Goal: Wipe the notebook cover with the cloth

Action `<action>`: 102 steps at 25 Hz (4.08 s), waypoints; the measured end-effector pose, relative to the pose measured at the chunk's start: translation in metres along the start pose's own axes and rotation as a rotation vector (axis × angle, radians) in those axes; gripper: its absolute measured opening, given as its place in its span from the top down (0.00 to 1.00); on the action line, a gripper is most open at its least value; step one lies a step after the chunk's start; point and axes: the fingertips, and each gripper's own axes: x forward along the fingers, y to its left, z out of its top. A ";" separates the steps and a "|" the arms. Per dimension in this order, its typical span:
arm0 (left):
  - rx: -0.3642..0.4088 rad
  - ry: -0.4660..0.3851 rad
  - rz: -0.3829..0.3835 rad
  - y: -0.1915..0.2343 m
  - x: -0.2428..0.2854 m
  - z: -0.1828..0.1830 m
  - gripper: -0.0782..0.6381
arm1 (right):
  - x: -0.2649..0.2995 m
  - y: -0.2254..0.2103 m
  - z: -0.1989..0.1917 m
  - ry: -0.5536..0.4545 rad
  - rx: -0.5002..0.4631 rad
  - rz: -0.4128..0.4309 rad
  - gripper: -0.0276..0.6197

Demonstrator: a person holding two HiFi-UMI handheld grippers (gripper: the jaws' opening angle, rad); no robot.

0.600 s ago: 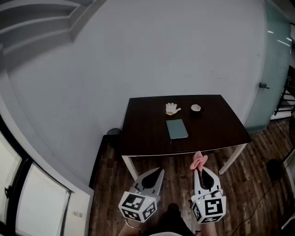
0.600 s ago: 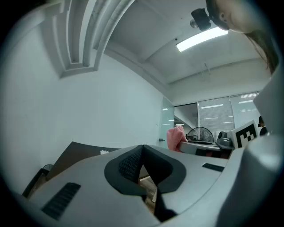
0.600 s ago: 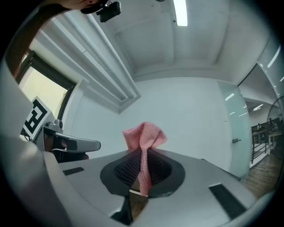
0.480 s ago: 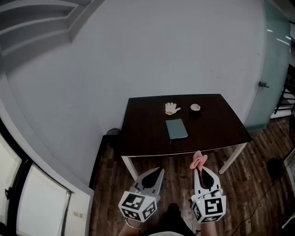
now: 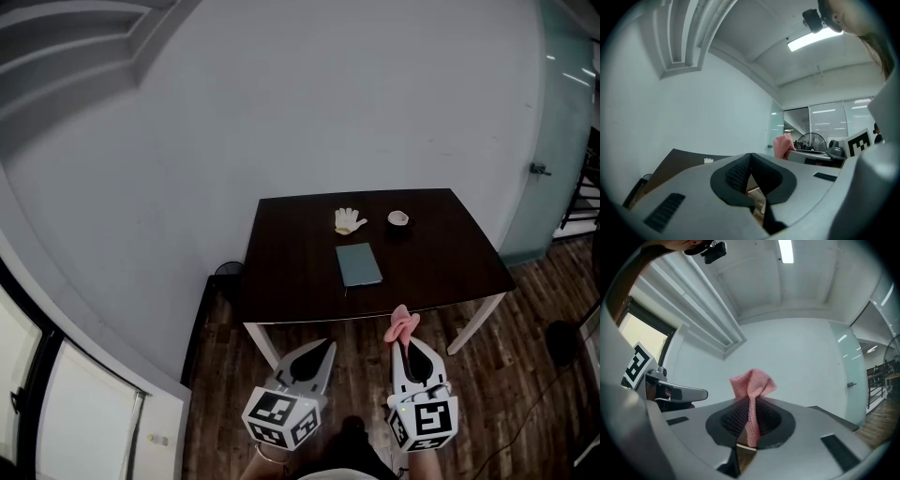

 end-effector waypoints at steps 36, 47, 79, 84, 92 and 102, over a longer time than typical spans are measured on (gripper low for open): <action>-0.019 0.036 0.011 0.066 0.204 0.008 0.87 | 0.174 -0.119 -0.015 0.018 0.048 0.061 0.90; -0.042 0.041 0.043 0.071 0.249 0.001 0.87 | 0.210 -0.153 -0.021 0.021 0.056 0.105 0.90; -0.071 0.081 0.026 0.170 0.344 -0.003 0.87 | 0.348 -0.168 -0.048 0.080 0.067 0.125 0.90; -0.086 0.108 0.010 0.199 0.363 -0.009 0.87 | 0.383 -0.166 -0.056 0.106 0.049 0.122 0.90; -0.114 0.161 -0.033 0.248 0.385 -0.031 0.87 | 0.437 -0.158 -0.076 0.169 -0.020 0.113 0.89; -0.146 0.244 -0.090 0.299 0.404 -0.066 0.87 | 0.496 -0.142 -0.103 0.263 -0.117 0.119 0.89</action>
